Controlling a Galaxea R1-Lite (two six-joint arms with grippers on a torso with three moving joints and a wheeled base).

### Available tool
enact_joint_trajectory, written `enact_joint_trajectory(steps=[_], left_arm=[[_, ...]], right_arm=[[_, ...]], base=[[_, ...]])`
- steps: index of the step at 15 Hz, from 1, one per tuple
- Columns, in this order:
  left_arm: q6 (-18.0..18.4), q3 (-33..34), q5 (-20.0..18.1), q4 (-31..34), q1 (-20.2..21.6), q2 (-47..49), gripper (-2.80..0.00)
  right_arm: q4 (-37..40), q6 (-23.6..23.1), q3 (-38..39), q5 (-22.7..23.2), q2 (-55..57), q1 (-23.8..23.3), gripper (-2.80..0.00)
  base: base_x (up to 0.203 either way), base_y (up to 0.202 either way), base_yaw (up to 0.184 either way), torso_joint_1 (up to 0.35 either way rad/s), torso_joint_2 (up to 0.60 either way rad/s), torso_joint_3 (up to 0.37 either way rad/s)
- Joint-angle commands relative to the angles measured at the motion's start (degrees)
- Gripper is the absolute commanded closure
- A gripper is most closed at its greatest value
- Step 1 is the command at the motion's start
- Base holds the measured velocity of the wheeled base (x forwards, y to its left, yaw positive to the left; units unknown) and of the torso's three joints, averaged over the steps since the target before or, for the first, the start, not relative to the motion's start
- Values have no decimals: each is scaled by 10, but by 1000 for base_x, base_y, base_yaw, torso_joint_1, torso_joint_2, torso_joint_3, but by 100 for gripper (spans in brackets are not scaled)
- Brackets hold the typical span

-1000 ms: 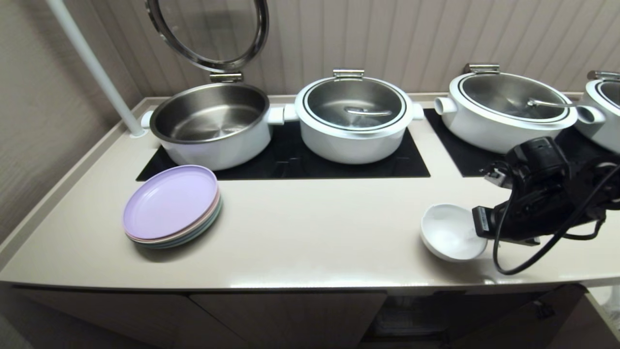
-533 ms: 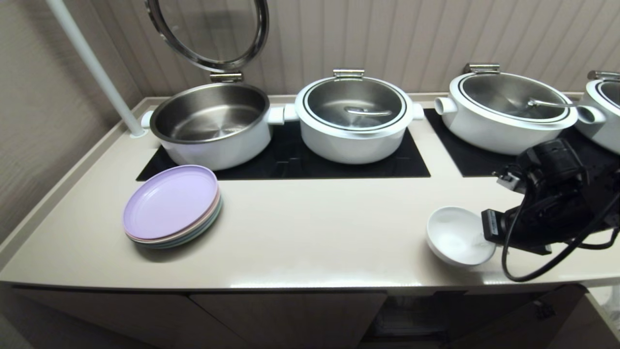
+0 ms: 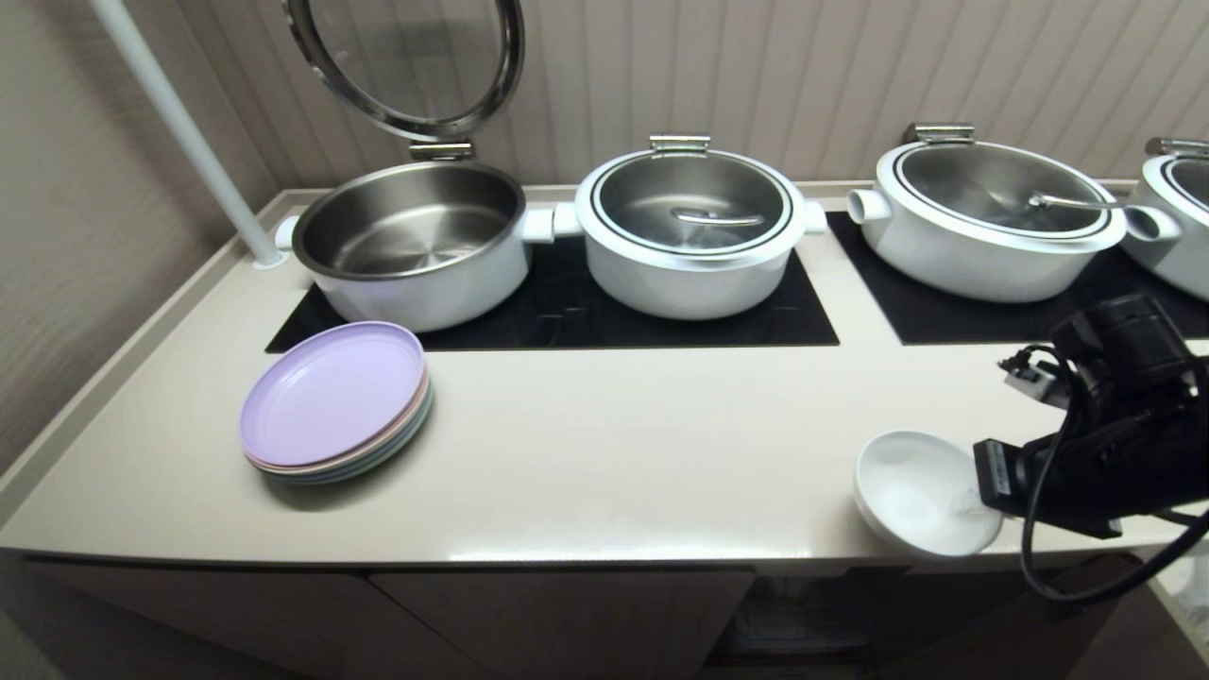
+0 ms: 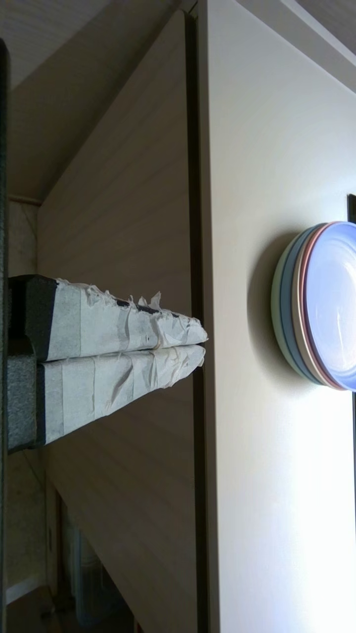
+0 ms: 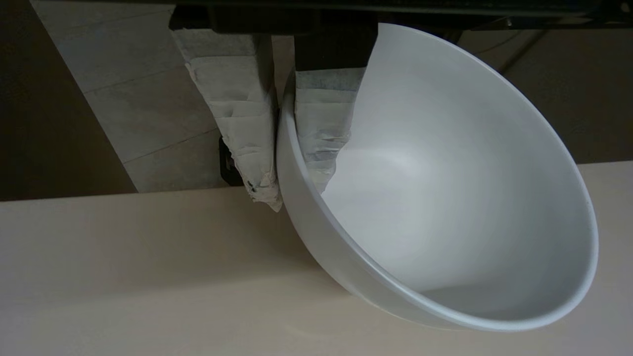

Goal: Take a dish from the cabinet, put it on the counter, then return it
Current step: Pick up the bowl from the table

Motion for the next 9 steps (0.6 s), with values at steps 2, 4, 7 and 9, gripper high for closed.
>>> enact_joint_trajectory(steps=[2, 4, 7, 9], left_arm=[[0, 0, 0, 0, 0, 0, 0], [0, 0, 0, 0, 0, 0, 0], [0, 0, 0, 0, 0, 0, 0], [0, 0, 0, 0, 0, 0, 0]], right_arm=[[2, 0, 28, 0, -46, 0, 0], [2, 0, 53, 0, -72, -1, 0], [2, -1, 99, -1, -120, 0, 0], [2, -1, 129, -11, -151, 0, 0]], base=[[0, 0, 0, 0, 0, 0], [0, 0, 0, 0, 0, 0], [0, 0, 0, 0, 0, 0], [0, 0, 0, 0, 0, 0]])
